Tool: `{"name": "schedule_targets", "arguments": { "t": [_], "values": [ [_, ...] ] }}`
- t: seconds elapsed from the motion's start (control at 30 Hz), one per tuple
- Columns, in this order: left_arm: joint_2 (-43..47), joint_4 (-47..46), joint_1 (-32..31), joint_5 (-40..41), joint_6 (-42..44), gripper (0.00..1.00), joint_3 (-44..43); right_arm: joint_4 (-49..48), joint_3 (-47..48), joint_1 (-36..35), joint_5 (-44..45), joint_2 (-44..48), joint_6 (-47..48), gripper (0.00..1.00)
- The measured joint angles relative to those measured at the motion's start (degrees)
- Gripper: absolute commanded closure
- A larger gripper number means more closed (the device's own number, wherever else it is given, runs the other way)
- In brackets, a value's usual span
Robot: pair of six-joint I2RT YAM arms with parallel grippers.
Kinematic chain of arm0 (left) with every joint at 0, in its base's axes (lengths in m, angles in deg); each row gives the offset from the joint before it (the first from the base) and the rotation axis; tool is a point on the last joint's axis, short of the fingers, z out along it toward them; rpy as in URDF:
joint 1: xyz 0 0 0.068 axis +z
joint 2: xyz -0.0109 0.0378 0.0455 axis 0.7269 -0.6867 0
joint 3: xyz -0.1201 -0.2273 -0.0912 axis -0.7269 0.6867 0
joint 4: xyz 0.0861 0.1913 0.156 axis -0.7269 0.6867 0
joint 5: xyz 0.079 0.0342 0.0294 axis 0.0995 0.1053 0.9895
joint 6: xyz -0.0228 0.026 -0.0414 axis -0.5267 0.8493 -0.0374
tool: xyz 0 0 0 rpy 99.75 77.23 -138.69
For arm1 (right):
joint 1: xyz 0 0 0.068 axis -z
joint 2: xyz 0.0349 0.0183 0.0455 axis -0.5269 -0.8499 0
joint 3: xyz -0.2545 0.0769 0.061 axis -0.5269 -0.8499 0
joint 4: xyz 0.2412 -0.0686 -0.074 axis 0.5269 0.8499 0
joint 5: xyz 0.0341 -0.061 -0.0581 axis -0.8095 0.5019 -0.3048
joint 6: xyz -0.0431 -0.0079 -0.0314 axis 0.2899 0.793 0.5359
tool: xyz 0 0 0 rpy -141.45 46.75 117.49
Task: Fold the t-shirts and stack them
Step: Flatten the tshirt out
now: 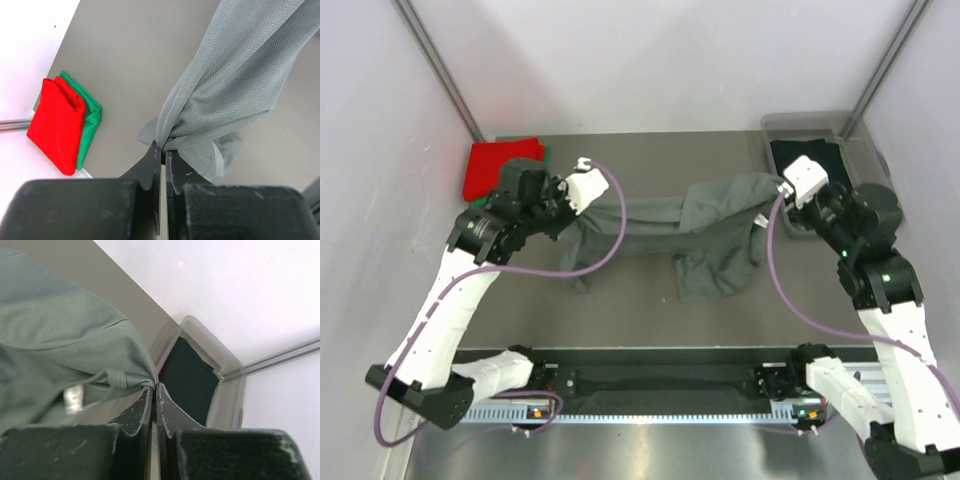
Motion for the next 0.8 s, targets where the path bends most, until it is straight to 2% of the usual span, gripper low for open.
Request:
{"name": "schedule_targets", "arguments": {
  "t": [0.13, 0.27, 0.37, 0.47, 0.57, 0.63, 0.7, 0.8],
  "values": [
    [5.29, 0.9, 0.55, -0.79, 1.07, 1.0, 3.21, -0.11, -3.61, 0.0, -1.36, 3.02, -0.42, 1.0],
    [6.56, -1.36, 0.55, 1.07, 1.29, 1.0, 11.17, -2.05, -11.39, 0.0, -1.05, -1.27, 0.09, 1.0],
    [1.44, -4.13, 0.7, 2.27, 1.29, 1.0, 16.57, -3.06, -14.49, 0.0, -0.74, -9.75, 0.31, 1.0],
    [-8.09, -7.91, 0.9, 3.04, 1.29, 1.0, 18.99, -4.92, -14.16, 0.0, 0.07, -20.2, 0.33, 1.0],
    [-17.59, -11.21, 1.62, 4.11, 1.11, 1.0, 17.27, -5.03, -8.74, 0.07, 0.74, -30.25, 0.13, 1.0],
    [-23.56, -12.15, 2.75, 4.63, 0.5, 1.0, 12.46, -6.1, -3.74, 0.09, 1.25, -34.86, -0.04, 1.0],
    [-27.17, -12.68, 4.33, 4.59, -0.24, 1.0, 7.63, -7.65, 0.59, 0.11, 1.68, -36.92, -0.13, 1.0],
    [-26.32, -15.15, 6.12, 4.04, -0.48, 1.0, 5.35, -9.86, 1.99, 0.11, 1.31, -35.21, 0.35, 1.0]
  ]
}}
